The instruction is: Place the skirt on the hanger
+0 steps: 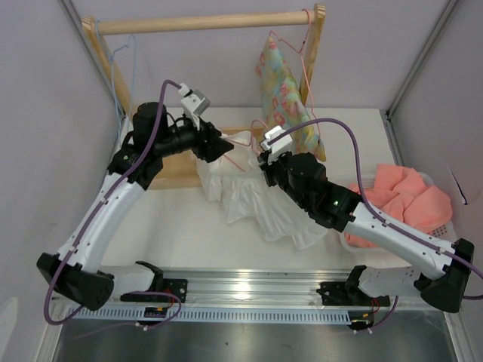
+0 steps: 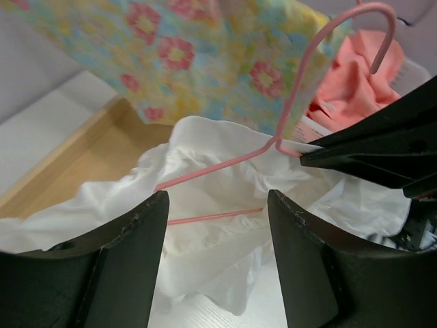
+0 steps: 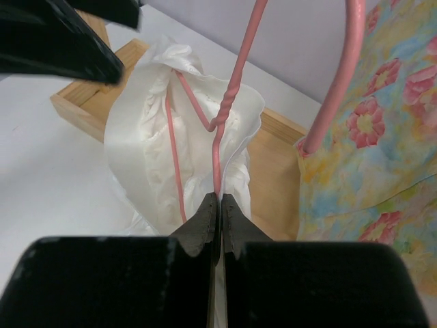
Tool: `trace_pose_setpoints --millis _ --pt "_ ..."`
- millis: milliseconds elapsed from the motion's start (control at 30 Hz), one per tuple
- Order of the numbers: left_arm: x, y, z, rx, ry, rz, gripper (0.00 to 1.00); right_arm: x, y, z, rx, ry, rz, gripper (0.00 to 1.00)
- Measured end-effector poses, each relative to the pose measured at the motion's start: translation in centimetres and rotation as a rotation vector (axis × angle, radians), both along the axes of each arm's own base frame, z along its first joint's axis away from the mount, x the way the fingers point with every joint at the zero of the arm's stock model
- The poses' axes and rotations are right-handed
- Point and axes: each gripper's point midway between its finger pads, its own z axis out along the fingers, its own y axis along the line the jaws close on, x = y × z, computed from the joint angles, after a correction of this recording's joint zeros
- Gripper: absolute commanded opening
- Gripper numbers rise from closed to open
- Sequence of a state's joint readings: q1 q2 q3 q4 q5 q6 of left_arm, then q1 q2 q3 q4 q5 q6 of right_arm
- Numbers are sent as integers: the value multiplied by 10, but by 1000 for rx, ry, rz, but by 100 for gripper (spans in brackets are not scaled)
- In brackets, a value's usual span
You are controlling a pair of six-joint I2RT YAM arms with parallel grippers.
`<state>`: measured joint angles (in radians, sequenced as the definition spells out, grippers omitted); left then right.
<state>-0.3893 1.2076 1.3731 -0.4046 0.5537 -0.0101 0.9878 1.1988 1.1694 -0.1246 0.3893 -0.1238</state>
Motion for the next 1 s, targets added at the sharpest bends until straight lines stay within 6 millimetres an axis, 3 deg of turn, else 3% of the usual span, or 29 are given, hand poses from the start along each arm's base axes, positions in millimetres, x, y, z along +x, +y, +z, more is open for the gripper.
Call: trace_pose_setpoints --millis 100,433,567,1000 --pt "0 -17 -12 16 37 -106 66 -5 -1 1 10 12 23 0" --pt "-9 -48 -5 64 -22 -258 66 -12 2 -2 14 39 61 0" --pt "-15 -58 -15 101 -24 -292 65 -13 1 -2 14 50 65 0" --pt "-4 -57 -44 194 -10 -260 59 -11 -2 3 16 53 56 0"
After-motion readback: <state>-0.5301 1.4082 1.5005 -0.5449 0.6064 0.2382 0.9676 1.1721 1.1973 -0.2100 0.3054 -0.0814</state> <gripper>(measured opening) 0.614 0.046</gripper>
